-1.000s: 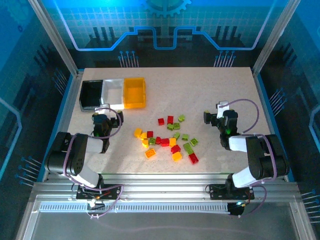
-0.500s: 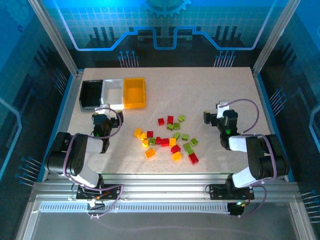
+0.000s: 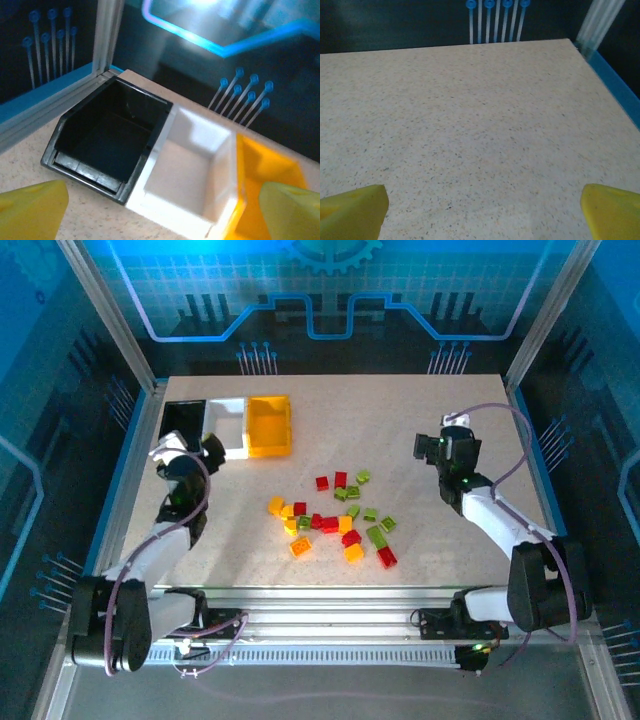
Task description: Sort the legos into containers by color
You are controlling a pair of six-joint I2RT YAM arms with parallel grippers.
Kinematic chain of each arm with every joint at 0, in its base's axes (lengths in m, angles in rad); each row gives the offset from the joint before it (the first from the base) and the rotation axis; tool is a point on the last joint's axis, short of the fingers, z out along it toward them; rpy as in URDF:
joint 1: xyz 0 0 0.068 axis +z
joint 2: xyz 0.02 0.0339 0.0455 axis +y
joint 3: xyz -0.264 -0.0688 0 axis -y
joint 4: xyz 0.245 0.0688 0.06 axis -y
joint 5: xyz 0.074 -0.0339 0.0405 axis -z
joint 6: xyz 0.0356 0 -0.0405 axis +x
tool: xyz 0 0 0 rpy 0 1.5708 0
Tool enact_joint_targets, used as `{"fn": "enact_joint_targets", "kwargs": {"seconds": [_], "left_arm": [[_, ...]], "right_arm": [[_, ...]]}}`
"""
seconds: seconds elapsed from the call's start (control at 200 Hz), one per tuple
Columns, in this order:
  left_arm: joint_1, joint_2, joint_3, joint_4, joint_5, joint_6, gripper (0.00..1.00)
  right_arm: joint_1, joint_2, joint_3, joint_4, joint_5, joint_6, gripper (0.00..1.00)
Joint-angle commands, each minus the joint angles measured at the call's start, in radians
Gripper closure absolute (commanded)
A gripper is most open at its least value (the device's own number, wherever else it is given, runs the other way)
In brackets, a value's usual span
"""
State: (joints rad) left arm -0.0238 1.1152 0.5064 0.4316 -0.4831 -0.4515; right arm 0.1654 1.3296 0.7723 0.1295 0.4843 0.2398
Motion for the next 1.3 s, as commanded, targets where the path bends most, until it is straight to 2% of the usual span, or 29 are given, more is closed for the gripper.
{"fn": "enact_joint_targets", "kwargs": {"seconds": [0.0, 0.03, 0.055, 0.13, 0.2, 0.245, 0.3, 0.435, 0.545, 0.64, 0.745, 0.961, 1.046, 1.296], "left_arm": [[0.064, -0.023, 0.136, -0.377, -0.001, -0.425, 0.01], [0.081, -0.013, 0.16, -0.383, 0.072, -0.412, 0.01], [0.092, -0.003, 0.179, -0.383, 0.125, -0.395, 0.01], [0.096, 0.02, 0.219, -0.385, 0.22, -0.369, 0.01], [0.095, 0.045, 0.242, -0.331, 0.372, -0.295, 0.01], [0.084, 0.088, 0.295, -0.367, 0.417, -0.253, 0.01], [0.046, 0.157, 0.4, -0.492, 0.391, -0.191, 0.01], [-0.065, 0.382, 0.653, -0.725, 0.29, -0.003, 0.05], [-0.094, 0.545, 0.757, -0.77, 0.241, 0.023, 0.09], [-0.094, 0.636, 0.813, -0.767, 0.216, 0.023, 0.12], [-0.096, 0.729, 0.896, -0.811, 0.139, 0.038, 0.14], [-0.118, 0.878, 1.014, -0.835, 0.055, 0.121, 0.17], [-0.126, 0.918, 1.043, -0.827, 0.055, 0.142, 0.2], [-0.164, 1.02, 1.166, -0.876, 0.06, 0.222, 0.39]], "right_arm": [[-0.034, 0.011, 0.1, -0.223, 0.151, 0.238, 0.0], [-0.062, 0.025, 0.153, -0.303, 0.096, 0.326, 0.0], [-0.097, 0.039, 0.181, -0.362, 0.0, 0.368, 0.0], [-0.181, 0.112, 0.247, -0.44, -0.265, 0.41, 0.0], [-0.239, 0.179, 0.276, -0.445, -0.491, 0.429, 0.0], [-0.258, 0.204, 0.28, -0.445, -0.572, 0.442, 0.0], [-0.256, 0.204, 0.276, -0.431, -0.614, 0.423, 0.0], [-0.193, 0.167, 0.271, -0.426, -0.597, 0.36, 0.0], [-0.15, 0.169, 0.308, -0.478, -0.573, 0.33, 0.0], [-0.122, 0.174, 0.334, -0.52, -0.564, 0.306, 0.0], [-0.109, 0.159, 0.34, -0.535, -0.558, 0.295, 0.0], [-0.1, 0.111, 0.328, -0.552, -0.548, 0.292, 0.0], [-0.095, 0.093, 0.323, -0.554, -0.547, 0.294, 0.0], [-0.085, 0.064, 0.331, -0.583, -0.51, 0.309, 0.0]]}}
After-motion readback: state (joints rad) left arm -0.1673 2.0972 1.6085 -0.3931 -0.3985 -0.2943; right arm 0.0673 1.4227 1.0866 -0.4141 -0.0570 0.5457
